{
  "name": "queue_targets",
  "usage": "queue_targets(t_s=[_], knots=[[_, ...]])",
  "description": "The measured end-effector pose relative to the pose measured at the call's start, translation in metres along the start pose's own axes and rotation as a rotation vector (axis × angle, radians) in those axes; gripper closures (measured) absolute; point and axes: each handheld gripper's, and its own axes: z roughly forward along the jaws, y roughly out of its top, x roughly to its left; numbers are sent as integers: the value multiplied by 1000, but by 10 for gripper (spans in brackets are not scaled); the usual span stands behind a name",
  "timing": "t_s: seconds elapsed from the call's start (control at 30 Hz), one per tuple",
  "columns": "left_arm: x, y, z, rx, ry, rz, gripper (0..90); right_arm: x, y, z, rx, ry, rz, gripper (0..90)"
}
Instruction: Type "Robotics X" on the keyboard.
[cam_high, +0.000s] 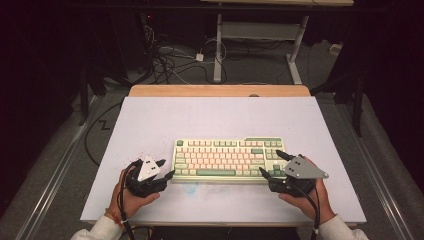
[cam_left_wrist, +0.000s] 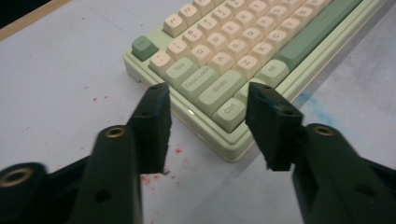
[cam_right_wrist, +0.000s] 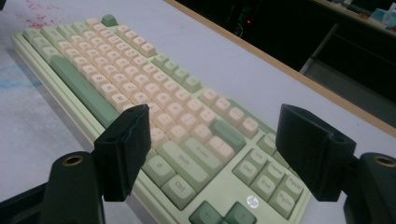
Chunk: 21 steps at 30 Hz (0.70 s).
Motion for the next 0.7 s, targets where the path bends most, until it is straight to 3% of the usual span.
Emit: queue_targets(t_s=[0.13, 0.2, 0.3, 0.47, 0.7], knots=[[0, 9, 5, 21, -18, 8, 706, -1, -7, -6, 9, -9, 4, 269], [-2, 13, 7, 30, -18, 35, 778, -1, -11, -8, 8, -16, 9, 269], [-5, 19, 10, 33, -44, 50, 851, -1, -16, -11, 19, -45, -30, 269], [-8, 30, 17, 60, -72, 71, 876, 0, -20, -11, 18, -31, -1, 268], [-16, 52, 32, 92, -91, 115, 877, 5, -23, -10, 29, -15, -20, 267]])
